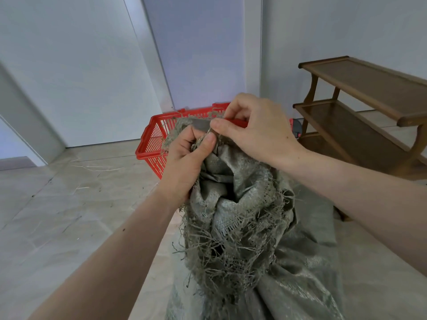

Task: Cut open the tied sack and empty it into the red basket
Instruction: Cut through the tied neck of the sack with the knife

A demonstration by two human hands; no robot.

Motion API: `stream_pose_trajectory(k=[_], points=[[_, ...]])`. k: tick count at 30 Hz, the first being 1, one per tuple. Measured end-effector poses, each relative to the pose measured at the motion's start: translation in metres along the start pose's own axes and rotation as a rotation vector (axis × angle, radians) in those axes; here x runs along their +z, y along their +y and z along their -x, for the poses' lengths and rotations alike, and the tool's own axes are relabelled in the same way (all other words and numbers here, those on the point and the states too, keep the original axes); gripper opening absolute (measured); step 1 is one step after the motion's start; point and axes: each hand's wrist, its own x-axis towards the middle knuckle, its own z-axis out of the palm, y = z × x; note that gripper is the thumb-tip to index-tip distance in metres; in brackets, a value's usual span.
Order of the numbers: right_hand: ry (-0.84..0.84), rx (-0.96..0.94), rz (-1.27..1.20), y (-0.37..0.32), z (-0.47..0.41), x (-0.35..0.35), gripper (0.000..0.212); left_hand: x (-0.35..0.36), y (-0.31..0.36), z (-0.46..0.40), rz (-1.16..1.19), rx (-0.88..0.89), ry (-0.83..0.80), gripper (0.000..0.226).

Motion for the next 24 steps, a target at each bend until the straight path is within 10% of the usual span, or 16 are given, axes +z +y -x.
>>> stream_pose_trajectory(k=[7,13,17,24], points=[[0.299,0.221,-0.238,0.002,-0.044,-0.036,0.032,-0.033,-0.03,0.024,-0.236,-0.237,0.144,0.03],[-0.407,0.27,-0.136,0.001,-0.01,0.005,0.051,-0.024,-0.017,0.015,-0.04,-0.24,0.131,0.014],[-0.507,0.235,-0.025,0.021,-0.007,0.011,0.036,-0.021,-0.016,0.011,0.09,-0.186,0.096,0.019],[-0.136,0.717,-0.603,0.049,-0.015,-0.016,0.01,-0.037,-0.013,0.008,0.161,-0.243,0.357,0.032]])
